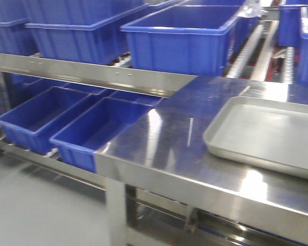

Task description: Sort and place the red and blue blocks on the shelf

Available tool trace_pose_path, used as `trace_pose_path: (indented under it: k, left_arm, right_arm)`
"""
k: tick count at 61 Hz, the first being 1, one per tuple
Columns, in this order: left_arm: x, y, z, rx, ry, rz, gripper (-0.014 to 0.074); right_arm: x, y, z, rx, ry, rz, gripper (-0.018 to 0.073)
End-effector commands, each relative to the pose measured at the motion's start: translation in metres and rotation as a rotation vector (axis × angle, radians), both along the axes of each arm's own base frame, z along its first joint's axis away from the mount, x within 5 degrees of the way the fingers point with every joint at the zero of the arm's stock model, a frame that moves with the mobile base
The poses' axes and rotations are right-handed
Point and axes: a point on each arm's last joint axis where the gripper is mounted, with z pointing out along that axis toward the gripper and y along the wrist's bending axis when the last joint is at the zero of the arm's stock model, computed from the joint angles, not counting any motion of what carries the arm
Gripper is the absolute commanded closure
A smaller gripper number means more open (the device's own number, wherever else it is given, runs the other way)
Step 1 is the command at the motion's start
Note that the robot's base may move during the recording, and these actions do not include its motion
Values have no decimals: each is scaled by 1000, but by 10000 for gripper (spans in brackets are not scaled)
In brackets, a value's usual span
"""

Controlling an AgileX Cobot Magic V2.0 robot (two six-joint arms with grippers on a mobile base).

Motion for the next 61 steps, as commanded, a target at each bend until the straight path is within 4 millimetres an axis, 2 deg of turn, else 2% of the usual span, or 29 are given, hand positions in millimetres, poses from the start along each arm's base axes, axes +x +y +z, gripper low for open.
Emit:
trace_pose_path:
  k: [1, 61]
  left_arm:
    - [5, -1, 16, -25, -100, -1, 473]
    - [5, -1, 16, -25, -100, -1, 473]
  right_arm:
    - [3, -1, 16, -27, -102, -3, 510]
    - [3, -1, 16, -27, -102, -3, 510]
